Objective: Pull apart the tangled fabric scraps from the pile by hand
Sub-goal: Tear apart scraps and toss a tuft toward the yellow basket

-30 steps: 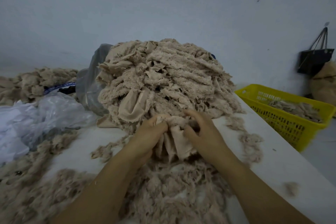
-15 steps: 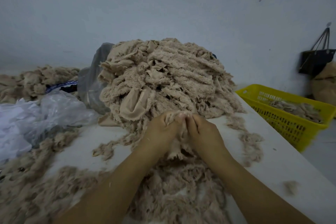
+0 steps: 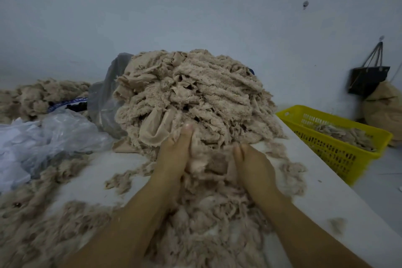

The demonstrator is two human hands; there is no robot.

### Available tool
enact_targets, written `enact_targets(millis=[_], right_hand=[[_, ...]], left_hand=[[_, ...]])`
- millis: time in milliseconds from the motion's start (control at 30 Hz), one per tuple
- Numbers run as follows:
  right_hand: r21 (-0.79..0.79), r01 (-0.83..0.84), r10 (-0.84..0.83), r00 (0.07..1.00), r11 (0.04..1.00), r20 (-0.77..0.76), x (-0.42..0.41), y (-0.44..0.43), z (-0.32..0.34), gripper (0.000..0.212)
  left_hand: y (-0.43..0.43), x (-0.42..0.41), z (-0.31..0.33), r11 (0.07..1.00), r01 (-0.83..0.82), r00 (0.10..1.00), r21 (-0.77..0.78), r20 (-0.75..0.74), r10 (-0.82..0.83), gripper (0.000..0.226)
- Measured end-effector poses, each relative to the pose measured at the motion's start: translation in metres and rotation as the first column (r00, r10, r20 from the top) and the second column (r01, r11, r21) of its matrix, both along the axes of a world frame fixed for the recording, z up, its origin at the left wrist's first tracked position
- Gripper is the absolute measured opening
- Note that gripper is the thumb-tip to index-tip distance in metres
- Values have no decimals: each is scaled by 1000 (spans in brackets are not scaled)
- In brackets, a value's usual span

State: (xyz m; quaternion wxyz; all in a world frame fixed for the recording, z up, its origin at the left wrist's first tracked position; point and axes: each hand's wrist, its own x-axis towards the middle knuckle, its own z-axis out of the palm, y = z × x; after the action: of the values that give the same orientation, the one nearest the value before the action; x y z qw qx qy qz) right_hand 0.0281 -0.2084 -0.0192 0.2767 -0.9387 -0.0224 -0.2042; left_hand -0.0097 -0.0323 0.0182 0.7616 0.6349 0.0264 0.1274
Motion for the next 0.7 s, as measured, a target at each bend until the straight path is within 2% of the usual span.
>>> enact_targets(millis=[33,100,133,200,267,333,433,500,600,633,700], right_hand=[[10,-3,3,1000,1000,6,1,-1,-3,34],[-19,4,-4,1000,1000,30,3,-5,-1,15],[-31,15,-13,999,999,48,4,-7,1,15],[59,-85,75,985,995,152,-2,-1,7,28],[133,-338,298,921,932,248,-15,13,15,45],[64,-515,494,846,855,201,-24,25,16,55],[-63,-609,610,792,791,-1,-26,35,9,37],[-37,-621,621,784,783,-6,-26,34,9,38],[144,-573,567,819,807,81,-25,24,16,38],[192,-546,539,837,816,90,-25,22,17,39],[273,-482,473,875,833,103,-23,18,19,43]], left_hand=[[5,3,-1,996,-51,998,-72,-35,49,33],[11,5,-3,985,-123,990,-123,-82,113,46],[12,6,-6,983,-125,990,-134,-81,114,46],[10,7,-8,978,-105,991,-178,-98,88,38],[10,11,-7,964,-110,988,-242,-128,81,35],[8,13,-7,953,-101,987,-285,-147,61,40],[8,13,-9,936,-78,988,-343,-150,27,40],[14,14,-9,956,-120,983,-268,-168,76,42],[18,18,-14,970,-227,952,85,-192,240,56],[18,20,-15,956,-252,942,147,-191,278,58],[23,22,-15,941,-320,920,109,-203,336,52]])
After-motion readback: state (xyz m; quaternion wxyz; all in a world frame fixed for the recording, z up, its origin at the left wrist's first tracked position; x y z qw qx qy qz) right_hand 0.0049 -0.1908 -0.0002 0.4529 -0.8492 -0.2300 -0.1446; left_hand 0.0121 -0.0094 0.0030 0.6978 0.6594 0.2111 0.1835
